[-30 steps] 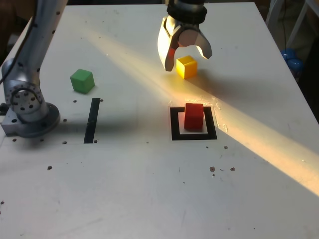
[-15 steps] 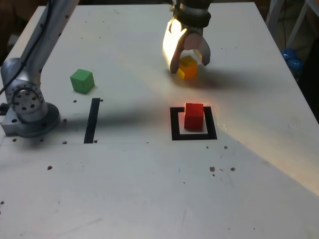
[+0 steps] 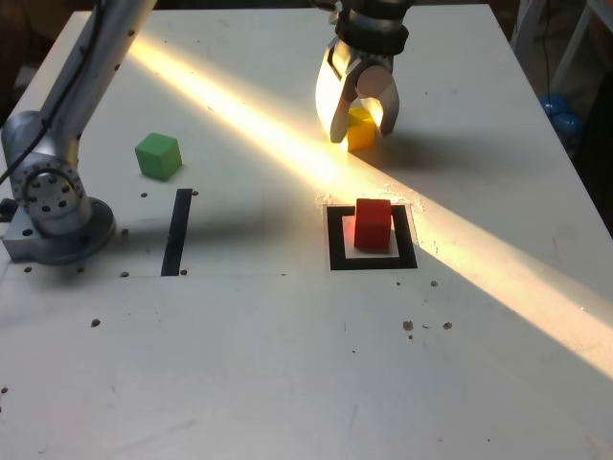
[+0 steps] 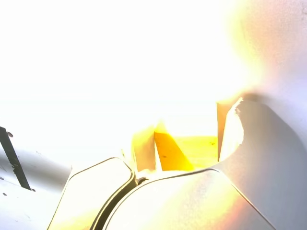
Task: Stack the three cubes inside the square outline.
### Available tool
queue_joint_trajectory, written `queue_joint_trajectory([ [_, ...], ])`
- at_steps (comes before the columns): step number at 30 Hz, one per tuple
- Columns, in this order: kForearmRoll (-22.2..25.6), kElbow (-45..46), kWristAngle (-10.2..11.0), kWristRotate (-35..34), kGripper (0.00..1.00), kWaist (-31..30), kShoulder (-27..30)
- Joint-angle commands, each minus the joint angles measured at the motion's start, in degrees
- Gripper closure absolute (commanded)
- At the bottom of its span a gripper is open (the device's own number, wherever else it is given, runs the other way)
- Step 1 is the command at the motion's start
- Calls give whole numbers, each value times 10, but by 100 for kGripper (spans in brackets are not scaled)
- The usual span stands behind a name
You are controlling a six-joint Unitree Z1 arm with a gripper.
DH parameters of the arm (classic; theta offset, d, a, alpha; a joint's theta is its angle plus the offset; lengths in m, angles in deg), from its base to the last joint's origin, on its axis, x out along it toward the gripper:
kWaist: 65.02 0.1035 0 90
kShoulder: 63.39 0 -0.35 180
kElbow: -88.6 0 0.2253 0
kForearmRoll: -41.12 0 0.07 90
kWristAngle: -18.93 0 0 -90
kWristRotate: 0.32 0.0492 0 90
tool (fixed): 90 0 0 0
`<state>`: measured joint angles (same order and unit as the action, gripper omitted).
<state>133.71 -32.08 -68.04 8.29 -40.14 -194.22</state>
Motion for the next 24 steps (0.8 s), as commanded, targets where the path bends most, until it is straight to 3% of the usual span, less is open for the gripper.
queue_joint_trajectory([
  [1, 2, -1, 0, 1, 68, -2, -3],
  [11, 18, 10, 12, 2, 68, -37, 44],
  [24, 57, 35, -7, -33, 68, -192, 120],
])
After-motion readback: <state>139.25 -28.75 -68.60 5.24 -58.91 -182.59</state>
